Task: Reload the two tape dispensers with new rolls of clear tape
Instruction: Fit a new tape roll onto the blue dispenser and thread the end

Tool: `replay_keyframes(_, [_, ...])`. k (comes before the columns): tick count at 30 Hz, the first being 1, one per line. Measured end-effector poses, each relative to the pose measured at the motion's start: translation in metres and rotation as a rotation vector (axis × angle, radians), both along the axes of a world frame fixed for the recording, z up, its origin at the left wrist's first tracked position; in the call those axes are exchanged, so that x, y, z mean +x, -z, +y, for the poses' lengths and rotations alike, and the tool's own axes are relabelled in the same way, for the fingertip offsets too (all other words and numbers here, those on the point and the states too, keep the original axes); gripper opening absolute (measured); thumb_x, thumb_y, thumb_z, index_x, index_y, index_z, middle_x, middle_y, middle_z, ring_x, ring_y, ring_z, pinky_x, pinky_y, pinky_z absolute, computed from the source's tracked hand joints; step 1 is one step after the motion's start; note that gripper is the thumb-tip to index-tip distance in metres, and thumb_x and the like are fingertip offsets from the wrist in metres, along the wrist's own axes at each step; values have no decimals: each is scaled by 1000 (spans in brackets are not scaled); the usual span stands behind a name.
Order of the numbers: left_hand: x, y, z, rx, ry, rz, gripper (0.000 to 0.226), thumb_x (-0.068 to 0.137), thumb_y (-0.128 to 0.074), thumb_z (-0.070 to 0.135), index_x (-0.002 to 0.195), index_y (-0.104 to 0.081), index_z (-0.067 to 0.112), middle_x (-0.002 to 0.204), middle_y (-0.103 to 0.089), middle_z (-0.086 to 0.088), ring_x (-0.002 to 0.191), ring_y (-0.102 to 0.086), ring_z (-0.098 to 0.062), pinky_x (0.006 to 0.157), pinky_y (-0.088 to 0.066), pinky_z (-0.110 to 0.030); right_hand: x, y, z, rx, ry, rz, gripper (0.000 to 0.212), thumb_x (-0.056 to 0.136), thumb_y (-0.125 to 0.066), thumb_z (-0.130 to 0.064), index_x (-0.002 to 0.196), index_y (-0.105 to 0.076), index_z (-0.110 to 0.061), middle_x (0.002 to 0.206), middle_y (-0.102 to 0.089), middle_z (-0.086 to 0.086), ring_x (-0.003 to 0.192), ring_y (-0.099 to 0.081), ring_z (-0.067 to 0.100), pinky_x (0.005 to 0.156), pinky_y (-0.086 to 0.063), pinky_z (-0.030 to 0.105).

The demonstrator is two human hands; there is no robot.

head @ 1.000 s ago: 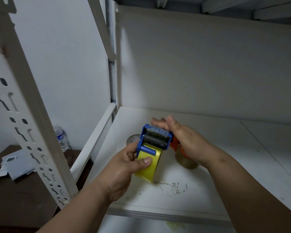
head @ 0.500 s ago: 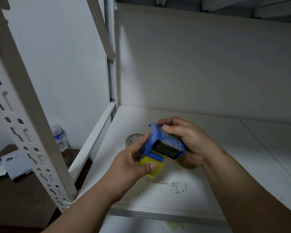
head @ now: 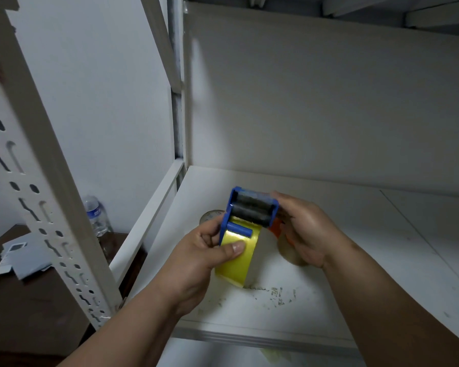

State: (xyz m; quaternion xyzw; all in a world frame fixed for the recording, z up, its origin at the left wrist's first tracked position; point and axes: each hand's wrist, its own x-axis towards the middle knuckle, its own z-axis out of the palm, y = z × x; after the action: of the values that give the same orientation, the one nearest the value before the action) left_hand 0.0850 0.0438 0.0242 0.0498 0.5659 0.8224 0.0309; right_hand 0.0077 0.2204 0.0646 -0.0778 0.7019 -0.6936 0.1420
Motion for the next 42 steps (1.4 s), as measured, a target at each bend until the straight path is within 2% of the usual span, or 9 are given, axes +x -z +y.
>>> replay_keyframes(3, [-1,-6,-2,117,18,-84,45,80,-72,11,124,-65,2,119,-70,-22,105,-68,-36,89,-57,-42,-3,11,3,23,11,-55,46,91,-44,-56,115,-67,-24,122,-67,-3,122,-54,16,116,-24,44])
replay_keyframes(9, [-7,-17,0,319,-116,-212,51,81,-65,26,124,-63,-2,124,-66,-28,117,-62,-44,100,-49,-56,8,27,-6,-57,-85,-179,62,77,-54,-68,130,-53,-35,120,-68,-5,111,-64,17,100,-47,46])
replay_keyframes(14, [-7,-18,5,361,-175,-250,39,79,-67,30,108,-71,5,111,-73,-24,100,-72,-39,75,-61,-47,11,25,-13,116,5,-189,79,62,-56,-77,130,-50,-38,128,-61,-7,118,-57,20,103,-43,50])
replay_keyframes(21, [-10,-19,-8,362,-182,-431,38,95,-55,34,108,-68,0,95,-75,-27,76,-76,-37,57,-61,-46,18,35,-8,347,-83,2,49,66,-78,-41,107,-53,-35,105,-69,-5,95,-67,17,88,-55,45])
replay_keyframes(28, [-2,9,-30,217,-218,-577,45,100,-46,41,103,-70,3,73,-76,-18,54,-72,-25,49,-60,-34,28,50,-29,811,-133,168,45,68,-68,-36,105,-43,-30,88,-62,-4,73,-62,12,58,-53,29])
replay_keyframes(31, [3,22,-43,168,-208,-599,50,96,-49,47,101,-77,6,91,-78,-19,71,-76,-29,58,-61,-38,30,55,-39,838,-179,197,42,68,-63,-35,105,-42,-31,88,-61,-5,74,-62,11,62,-55,30])
replay_keyframes(33, [6,26,-52,127,-192,-608,46,92,-55,46,103,-78,8,104,-76,-20,90,-73,-33,75,-61,-45,30,58,-47,862,-199,223,41,68,-61,-36,105,-44,-29,90,-62,-3,77,-62,14,70,-58,37])
replay_keyframes(38, [14,32,-66,-34,-151,-686,49,70,-71,28,115,-71,7,113,-73,-22,108,-66,-40,93,-55,-50,21,63,-58,954,-235,238,39,66,-60,-38,102,-49,-28,90,-63,-2,78,-62,16,73,-58,42])
replay_keyframes(42, [7,36,-63,-239,-160,-692,26,88,-66,13,113,-67,5,79,-79,-10,82,-72,-26,63,-57,-32,12,66,-60,992,-195,241,42,67,-60,-40,106,-48,-28,91,-62,-2,78,-61,15,72,-57,38])
